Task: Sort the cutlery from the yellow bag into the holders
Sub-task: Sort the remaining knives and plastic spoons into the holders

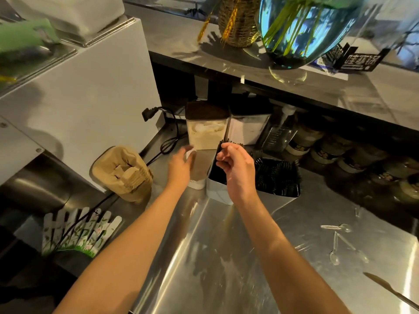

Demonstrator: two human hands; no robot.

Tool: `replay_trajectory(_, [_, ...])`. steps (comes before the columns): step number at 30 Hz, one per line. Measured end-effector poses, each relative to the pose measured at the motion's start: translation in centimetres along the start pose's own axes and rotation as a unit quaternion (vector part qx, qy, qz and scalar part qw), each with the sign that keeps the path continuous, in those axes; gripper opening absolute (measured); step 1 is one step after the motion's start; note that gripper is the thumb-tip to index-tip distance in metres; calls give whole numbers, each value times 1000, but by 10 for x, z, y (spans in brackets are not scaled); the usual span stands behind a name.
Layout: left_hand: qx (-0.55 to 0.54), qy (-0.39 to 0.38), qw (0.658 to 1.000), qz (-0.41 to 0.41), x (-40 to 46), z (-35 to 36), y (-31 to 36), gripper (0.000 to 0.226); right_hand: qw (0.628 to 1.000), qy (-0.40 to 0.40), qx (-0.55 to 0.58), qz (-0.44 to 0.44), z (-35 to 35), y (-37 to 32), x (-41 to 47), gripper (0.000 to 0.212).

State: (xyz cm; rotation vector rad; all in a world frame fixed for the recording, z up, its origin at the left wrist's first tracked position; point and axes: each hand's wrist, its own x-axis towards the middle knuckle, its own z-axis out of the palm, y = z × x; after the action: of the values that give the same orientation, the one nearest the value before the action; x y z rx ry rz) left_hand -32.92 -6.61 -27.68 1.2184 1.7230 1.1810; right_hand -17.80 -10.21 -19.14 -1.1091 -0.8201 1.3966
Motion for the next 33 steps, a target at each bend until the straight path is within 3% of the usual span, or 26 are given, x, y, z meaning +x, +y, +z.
replay_trajectory(4, [-79, 37, 990, -112, -16, -1, -2, 35, 1000, 1, -1, -5, 2, 0, 0, 28])
replay_trajectory(9, [-148, 31, 989, 1, -36, -1, 21, 51, 1000, 24, 9, 0, -3, -3, -5, 27])
replay_trajectory(12, [-167, -2, 984, 54, -59, 17, 54, 45, 999, 34, 32, -7, -18, -9, -17, 26])
replay_trajectory(18, [-202, -90, 974, 44, -132, 82, 75, 34, 991, 123, -4, -53, -108, -14, -63, 26])
replay_trajectory(23, [-161, -120, 979, 17, -202, 141, 55, 30, 978, 205, -17, -27, -210, 11, -116, 29])
replay_trajectory(26, [-38, -183, 982, 22, -238, 171, 24, 25, 966, 240, -94, 1, -266, 37, -148, 21])
replay_trajectory(31, [119, -270, 955, 27, -297, 198, -24, 24, 931, 194, -292, 104, -345, 89, -201, 9])
replay_trajectory(33, [152, -277, 947, 57, -316, 197, -36, 32, 914, 163, -350, 122, -361, 100, -219, 15])
